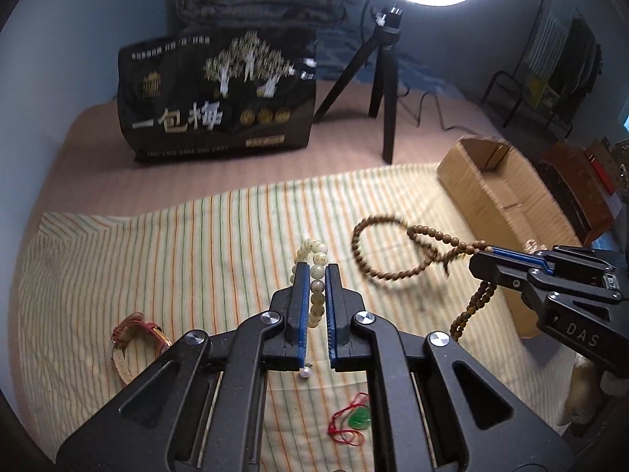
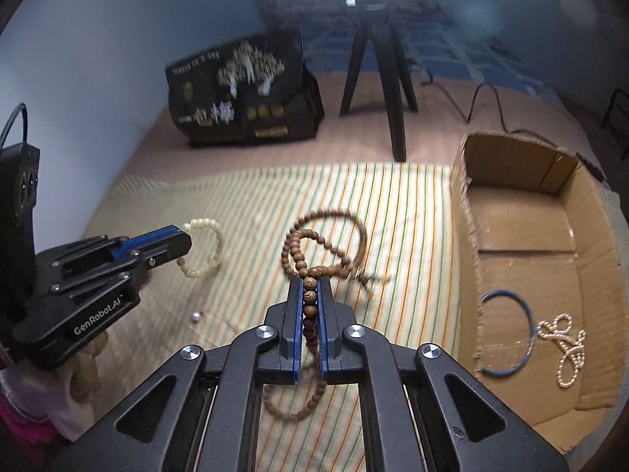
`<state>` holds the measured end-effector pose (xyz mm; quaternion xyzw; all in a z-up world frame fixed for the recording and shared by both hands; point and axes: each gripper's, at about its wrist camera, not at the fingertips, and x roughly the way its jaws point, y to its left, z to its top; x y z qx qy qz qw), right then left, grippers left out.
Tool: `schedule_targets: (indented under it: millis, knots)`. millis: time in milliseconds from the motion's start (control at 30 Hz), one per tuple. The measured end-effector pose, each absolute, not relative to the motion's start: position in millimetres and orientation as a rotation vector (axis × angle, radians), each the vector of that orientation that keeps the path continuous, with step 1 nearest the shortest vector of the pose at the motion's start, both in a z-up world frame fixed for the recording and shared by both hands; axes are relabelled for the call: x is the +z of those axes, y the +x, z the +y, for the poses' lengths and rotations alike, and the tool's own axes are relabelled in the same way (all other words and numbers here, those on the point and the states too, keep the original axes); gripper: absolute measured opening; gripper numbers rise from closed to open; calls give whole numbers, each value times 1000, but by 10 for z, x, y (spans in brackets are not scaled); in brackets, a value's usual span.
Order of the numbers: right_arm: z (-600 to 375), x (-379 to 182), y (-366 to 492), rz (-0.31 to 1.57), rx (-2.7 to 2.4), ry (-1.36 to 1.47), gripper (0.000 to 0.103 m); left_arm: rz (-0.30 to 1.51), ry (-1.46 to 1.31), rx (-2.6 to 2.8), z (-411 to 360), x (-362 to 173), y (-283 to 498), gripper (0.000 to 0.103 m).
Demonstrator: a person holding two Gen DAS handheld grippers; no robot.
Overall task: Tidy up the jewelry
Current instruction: 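Lift and carry the bracelet and wooden bead necklace with both tools into the box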
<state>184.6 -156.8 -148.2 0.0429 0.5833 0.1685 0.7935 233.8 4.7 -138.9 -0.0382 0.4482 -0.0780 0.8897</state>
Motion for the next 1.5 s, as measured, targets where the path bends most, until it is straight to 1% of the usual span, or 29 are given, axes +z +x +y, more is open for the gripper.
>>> schedule_targets:
  millis: [367,633,933,1100,1500]
  knots:
    - [-1658,-854,1800,1099,361,116,5,826,-84,-197,-73,-915,2132,5]
    - [-1759,-456,1728,990,351,94,5,776,-78,-228,-206,-694,2011,5]
    - [-1983,25,1664,863,347,151,5,719,-82,-284,-438,-458,1901,5]
    - [-2174,126,1676,828,312,176,5,698,-87,-323,-611,-355,1875,5]
    - [-2664,19,1813,822,210,183,5,704,-84,-399,-1150,-373,2039,5]
